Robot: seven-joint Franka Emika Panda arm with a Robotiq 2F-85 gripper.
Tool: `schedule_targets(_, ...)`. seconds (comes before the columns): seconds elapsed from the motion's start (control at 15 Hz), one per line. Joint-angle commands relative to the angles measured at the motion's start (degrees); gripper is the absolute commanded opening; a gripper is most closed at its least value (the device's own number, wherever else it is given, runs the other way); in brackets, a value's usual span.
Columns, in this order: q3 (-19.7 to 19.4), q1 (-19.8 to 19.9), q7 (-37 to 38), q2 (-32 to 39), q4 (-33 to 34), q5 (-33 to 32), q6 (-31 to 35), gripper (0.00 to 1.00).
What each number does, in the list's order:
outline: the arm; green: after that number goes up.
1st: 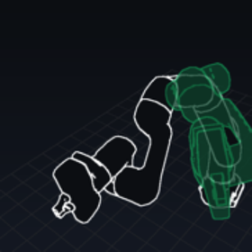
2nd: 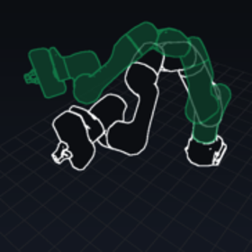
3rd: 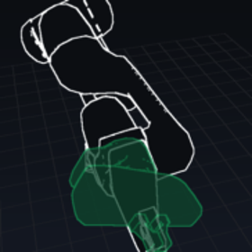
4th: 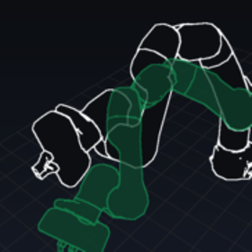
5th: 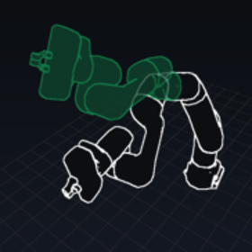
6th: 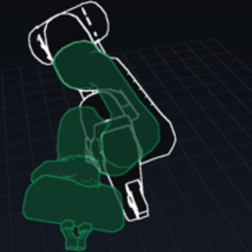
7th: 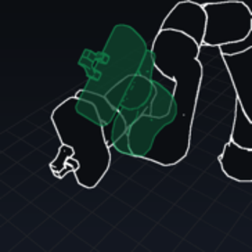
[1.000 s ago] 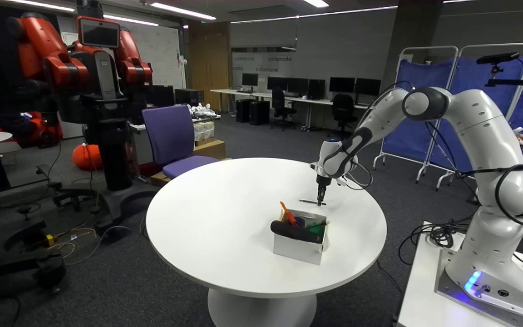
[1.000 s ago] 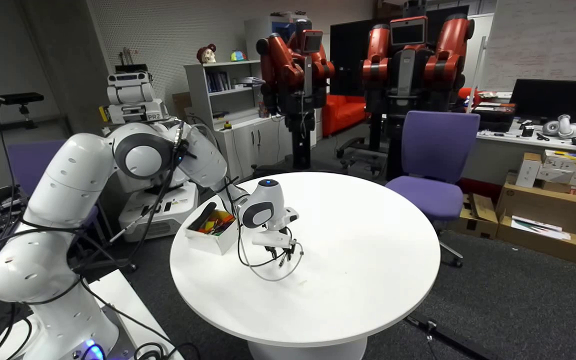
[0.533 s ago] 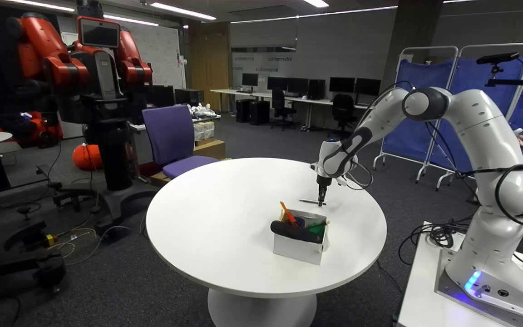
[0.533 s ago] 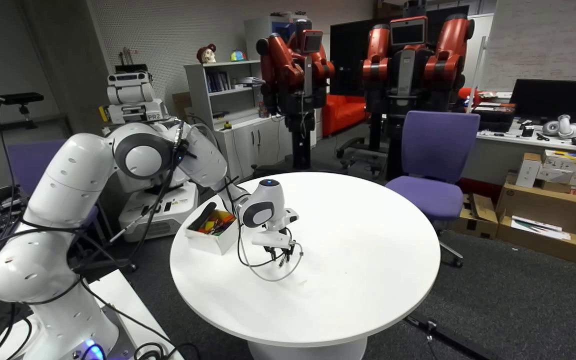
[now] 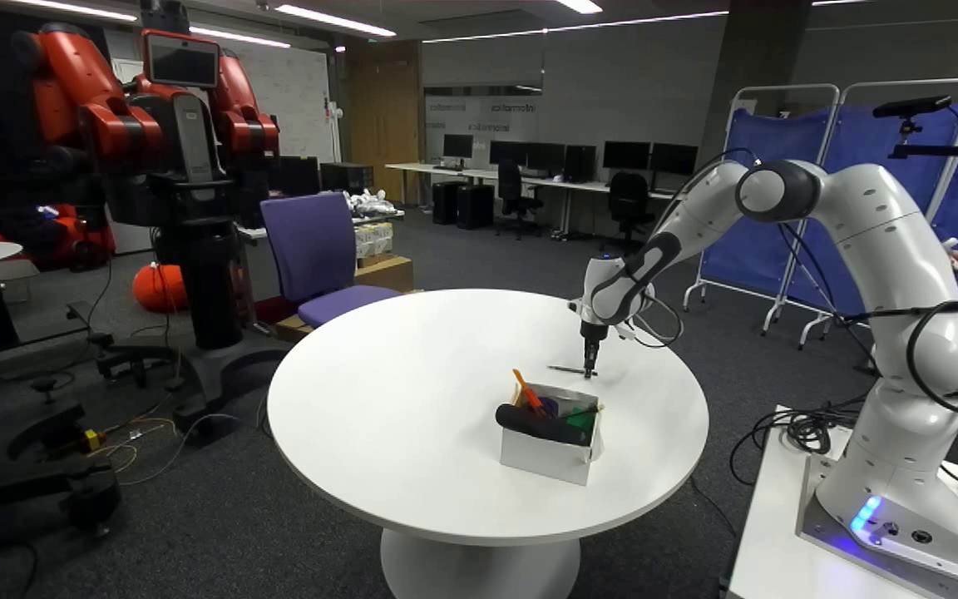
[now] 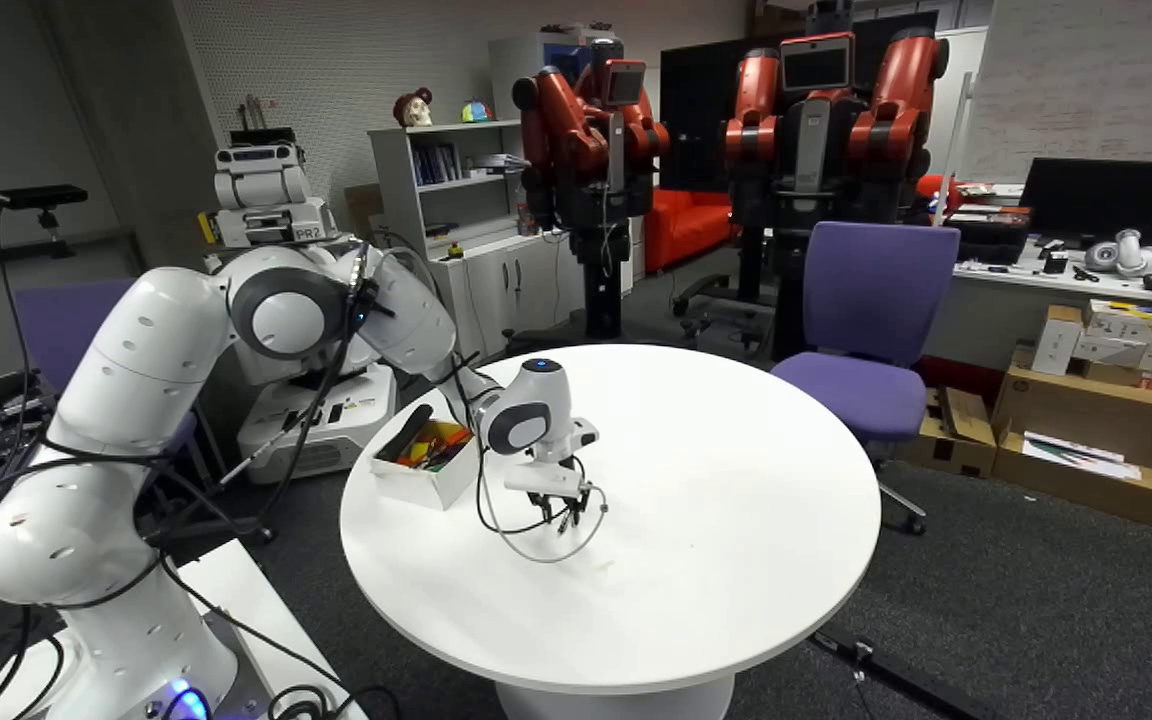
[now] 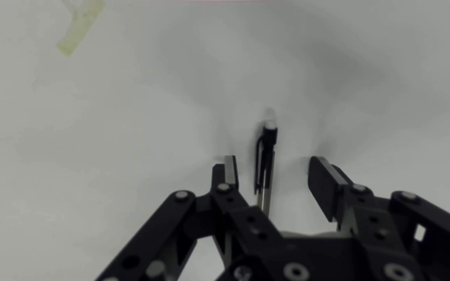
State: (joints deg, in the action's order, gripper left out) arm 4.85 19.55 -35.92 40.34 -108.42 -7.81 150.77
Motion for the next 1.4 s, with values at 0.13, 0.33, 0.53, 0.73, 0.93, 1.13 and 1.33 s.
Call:
schedule_targets(0.13, -0.77, -0.69, -1.70, 1.73, 3.32, 0.15, -2.89, 0.55)
schedule_targets(0.33, -0.84, -0.83, -1.65, 1.87, 3.94, 0.14, -3.57, 0.29)
schedule_targets(0.53, -0.88, -0.94, -1.71, 1.88, 4.38, 0.17, -4.29, 0.06)
schedule_targets(0.73, -0.86, -0.93, -1.78, 1.89, 4.42, 0.20, -4.25, 0.00)
schedule_targets(0.93, -0.89, -1.00, -1.59, 1.19, 3.87, 0.22, -4.19, 0.02)
schedule_targets(1.13, -1.19, -1.42, -0.95, -0.91, 2.47, -0.04, -4.23, 0.02)
schedule_targets(1.33, -1.63, -2.56, 0.16, -4.10, 0.40, -0.45, -4.28, 0.02)
